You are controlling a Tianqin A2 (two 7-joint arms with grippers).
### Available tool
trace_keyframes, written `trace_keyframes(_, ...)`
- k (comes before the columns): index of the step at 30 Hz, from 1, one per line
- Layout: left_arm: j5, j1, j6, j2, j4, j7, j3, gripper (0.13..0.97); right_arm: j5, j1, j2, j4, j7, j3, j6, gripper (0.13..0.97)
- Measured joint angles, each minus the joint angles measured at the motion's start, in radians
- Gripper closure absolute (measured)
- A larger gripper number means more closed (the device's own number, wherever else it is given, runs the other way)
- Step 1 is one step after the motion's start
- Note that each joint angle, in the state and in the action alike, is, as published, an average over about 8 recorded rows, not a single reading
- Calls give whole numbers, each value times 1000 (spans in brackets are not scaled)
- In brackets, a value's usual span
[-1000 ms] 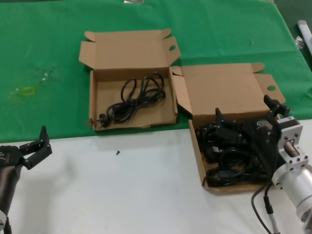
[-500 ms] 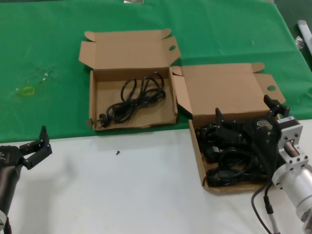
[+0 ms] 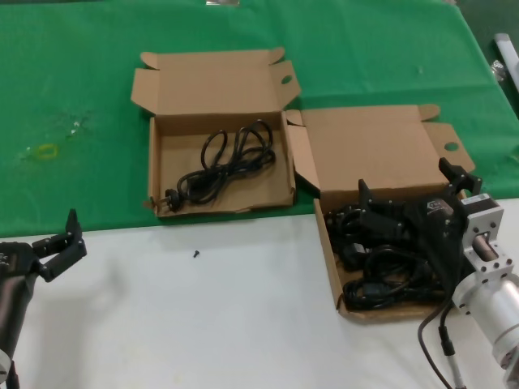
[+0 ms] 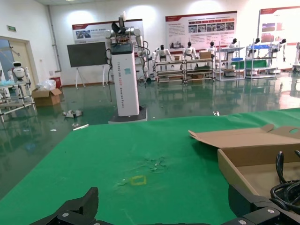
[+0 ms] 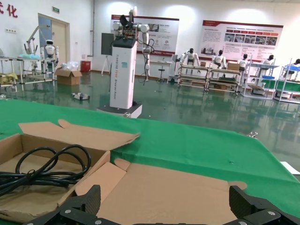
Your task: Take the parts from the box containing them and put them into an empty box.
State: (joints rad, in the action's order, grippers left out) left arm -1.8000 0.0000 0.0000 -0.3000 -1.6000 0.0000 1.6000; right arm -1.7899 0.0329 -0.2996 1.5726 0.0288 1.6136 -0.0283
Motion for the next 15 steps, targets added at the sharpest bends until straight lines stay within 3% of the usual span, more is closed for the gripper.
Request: trace_keyframes(15, 0, 0, 0, 0, 0, 0, 0, 132, 0, 0, 0, 0, 0, 0, 0, 129)
